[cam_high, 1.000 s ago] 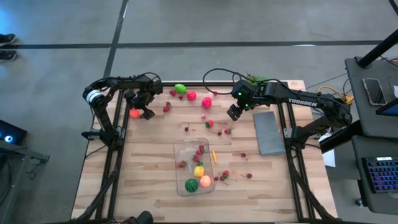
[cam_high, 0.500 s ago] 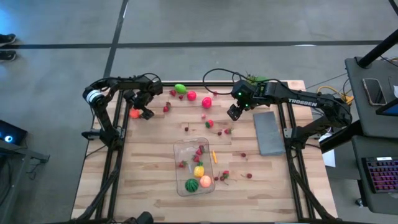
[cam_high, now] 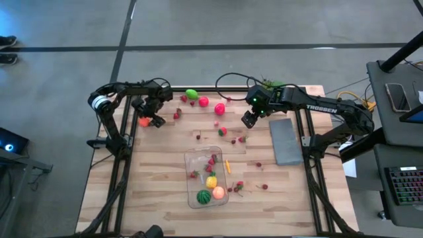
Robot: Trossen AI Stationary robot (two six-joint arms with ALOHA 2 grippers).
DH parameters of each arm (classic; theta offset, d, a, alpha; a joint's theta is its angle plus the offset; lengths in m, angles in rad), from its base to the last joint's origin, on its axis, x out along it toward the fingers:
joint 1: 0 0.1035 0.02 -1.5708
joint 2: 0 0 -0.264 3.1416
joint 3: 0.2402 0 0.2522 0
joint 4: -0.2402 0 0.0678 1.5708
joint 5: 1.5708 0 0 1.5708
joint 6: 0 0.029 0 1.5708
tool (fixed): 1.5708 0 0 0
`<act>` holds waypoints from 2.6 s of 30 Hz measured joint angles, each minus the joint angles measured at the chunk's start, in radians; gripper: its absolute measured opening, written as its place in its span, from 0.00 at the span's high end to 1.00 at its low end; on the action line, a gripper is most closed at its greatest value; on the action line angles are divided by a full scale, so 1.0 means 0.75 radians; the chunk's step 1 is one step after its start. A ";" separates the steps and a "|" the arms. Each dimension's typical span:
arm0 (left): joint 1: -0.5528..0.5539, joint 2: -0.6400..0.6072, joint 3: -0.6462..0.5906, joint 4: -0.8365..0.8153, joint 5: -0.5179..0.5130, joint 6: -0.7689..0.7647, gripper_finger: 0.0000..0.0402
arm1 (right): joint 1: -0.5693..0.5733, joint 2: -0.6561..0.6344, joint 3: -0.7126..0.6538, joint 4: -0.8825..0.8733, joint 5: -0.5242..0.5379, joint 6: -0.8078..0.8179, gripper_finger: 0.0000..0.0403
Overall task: Pick and placing Produce into tupperware
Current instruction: Put the orange pumpkin into the transparent bin, then put the red cherry into the transparent bin
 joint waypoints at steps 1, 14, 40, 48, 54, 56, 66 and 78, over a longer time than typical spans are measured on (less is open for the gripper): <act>-0.001 0.000 0.001 0.000 0.023 -0.014 0.37 | 0.000 0.000 0.000 -0.001 0.000 0.000 0.40; -0.143 -0.122 0.148 0.066 0.128 -0.121 0.37 | 0.000 0.000 0.000 -0.007 0.000 0.005 0.41; -1.114 -0.562 0.218 0.732 0.696 -0.549 0.37 | 0.113 -0.099 0.001 -0.169 -0.045 -0.019 0.40; -1.196 -0.365 0.217 0.740 0.723 -0.776 0.37 | 0.173 -0.207 0.001 -0.267 -0.035 -0.019 0.41; -1.230 -0.277 0.221 0.765 0.798 -0.933 0.37 | 0.206 -0.260 0.001 -0.330 -0.034 0.000 0.39; -1.244 -0.258 0.221 0.857 0.797 -0.970 0.37 | 0.215 -0.271 0.001 -0.331 -0.034 0.004 0.39; -1.274 -0.245 0.203 0.988 0.777 -1.139 0.37 | 0.231 -0.275 -0.070 -0.302 -0.030 0.016 0.38; -1.251 -0.342 0.126 0.993 0.758 -1.168 0.10 | 0.231 -0.275 -0.093 -0.076 -0.004 0.014 0.33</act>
